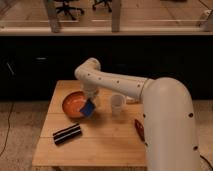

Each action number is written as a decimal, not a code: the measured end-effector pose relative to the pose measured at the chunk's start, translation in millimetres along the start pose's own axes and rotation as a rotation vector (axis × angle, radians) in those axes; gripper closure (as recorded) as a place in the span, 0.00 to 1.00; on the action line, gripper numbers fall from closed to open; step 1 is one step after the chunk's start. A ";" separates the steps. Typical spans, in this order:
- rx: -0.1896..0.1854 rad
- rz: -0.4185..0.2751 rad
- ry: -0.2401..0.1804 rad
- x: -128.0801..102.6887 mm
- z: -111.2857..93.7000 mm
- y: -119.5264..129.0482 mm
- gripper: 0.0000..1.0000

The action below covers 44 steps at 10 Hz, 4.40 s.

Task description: Place the white sponge in the ceramic bowl

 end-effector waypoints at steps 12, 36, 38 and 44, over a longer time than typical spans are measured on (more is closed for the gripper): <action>0.006 -0.038 0.026 10.2 -5.8 -21.4 1.00; 0.007 -0.127 0.068 15.3 -14.2 -46.5 1.00; 0.006 -0.132 0.070 15.5 -14.6 -47.7 1.00; 0.002 -0.144 0.074 16.3 -16.4 -51.9 1.00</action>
